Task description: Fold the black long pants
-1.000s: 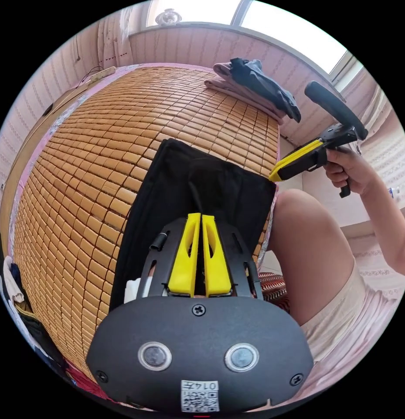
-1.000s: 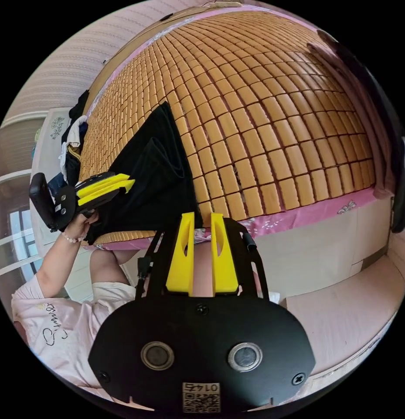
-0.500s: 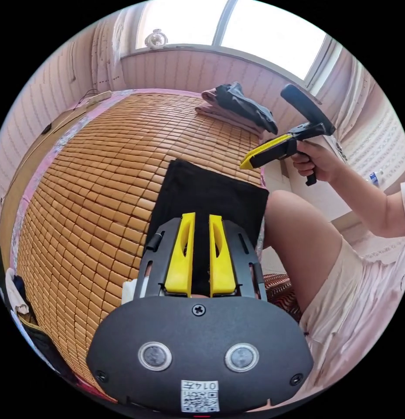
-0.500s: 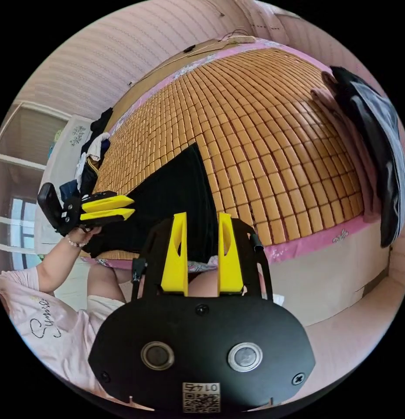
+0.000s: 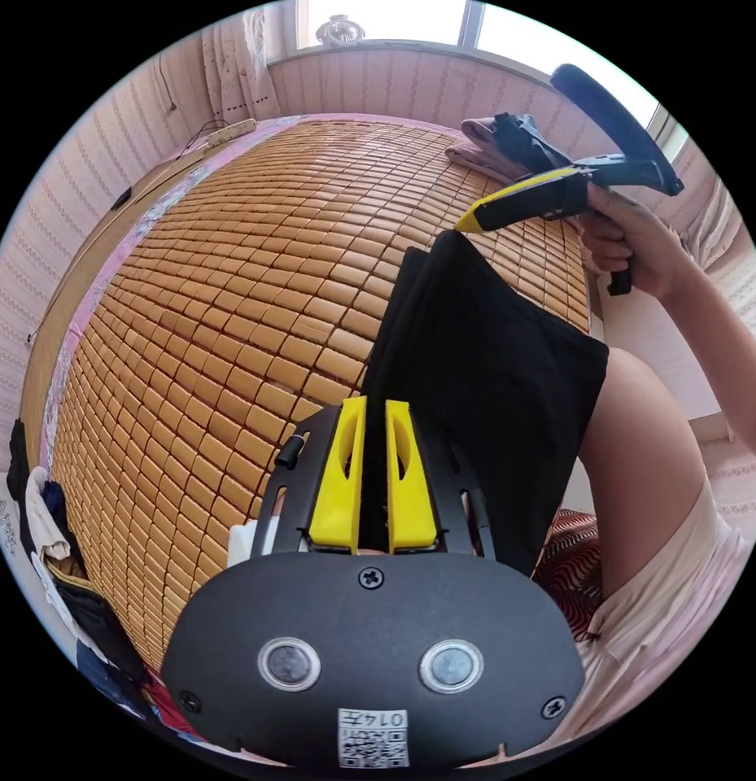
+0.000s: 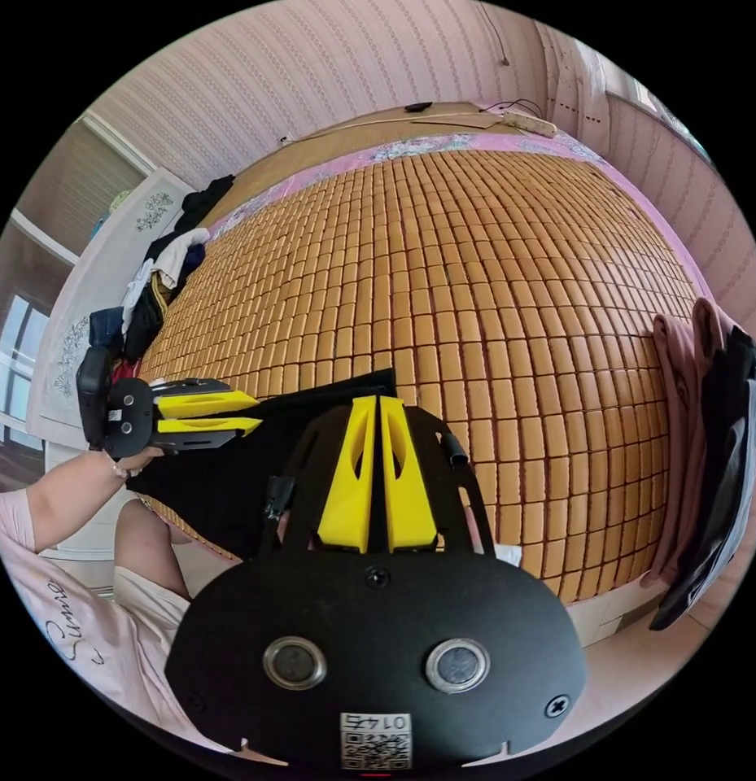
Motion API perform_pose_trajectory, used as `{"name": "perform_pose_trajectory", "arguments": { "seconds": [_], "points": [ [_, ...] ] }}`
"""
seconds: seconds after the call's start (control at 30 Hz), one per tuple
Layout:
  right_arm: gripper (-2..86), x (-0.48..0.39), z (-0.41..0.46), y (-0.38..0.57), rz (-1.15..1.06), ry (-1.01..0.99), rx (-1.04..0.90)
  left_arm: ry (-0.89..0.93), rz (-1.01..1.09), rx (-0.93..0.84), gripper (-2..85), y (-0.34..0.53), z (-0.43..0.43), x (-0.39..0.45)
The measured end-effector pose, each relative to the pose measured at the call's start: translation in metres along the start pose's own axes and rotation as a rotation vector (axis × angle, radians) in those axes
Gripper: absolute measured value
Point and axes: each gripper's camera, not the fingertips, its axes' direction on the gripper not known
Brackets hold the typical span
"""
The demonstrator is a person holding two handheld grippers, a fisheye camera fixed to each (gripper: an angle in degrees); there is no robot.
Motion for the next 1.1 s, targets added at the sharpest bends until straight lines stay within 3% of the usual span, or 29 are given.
{"name": "perform_pose_trajectory", "arguments": {
  "seconds": [0.2,0.33,0.5,0.7,0.83,1.1],
  "points": [
    [-0.8,-0.008,0.014,-0.026,-0.053,0.034,-0.028,-0.01,0.01,0.008,-0.5,-0.003,-0.018,0.002],
    [0.3,-0.002,0.045,-0.035,0.008,0.079,-0.105,-0.008,-0.053,-0.049,2.2,-0.005,0.005,-0.008],
    [4.1,-0.002,0.023,0.013,0.037,0.081,-0.101,-0.059,-0.046,0.056,5.4,0.017,-0.024,-0.003],
    [8.0,-0.012,0.039,0.084,0.119,-0.016,-0.217,0.152,0.024,0.038,5.5,0.072,-0.034,0.044],
    [2.0,-0.024,0.06,0.084,0.13,-0.01,-0.207,0.104,0.011,-0.068,6.1,0.095,-0.003,0.057],
    [-0.5,-0.016,0.085,0.078,0.162,-0.046,-0.215,0.184,-0.027,-0.062,5.9,0.115,0.009,0.042]
  ]
}}
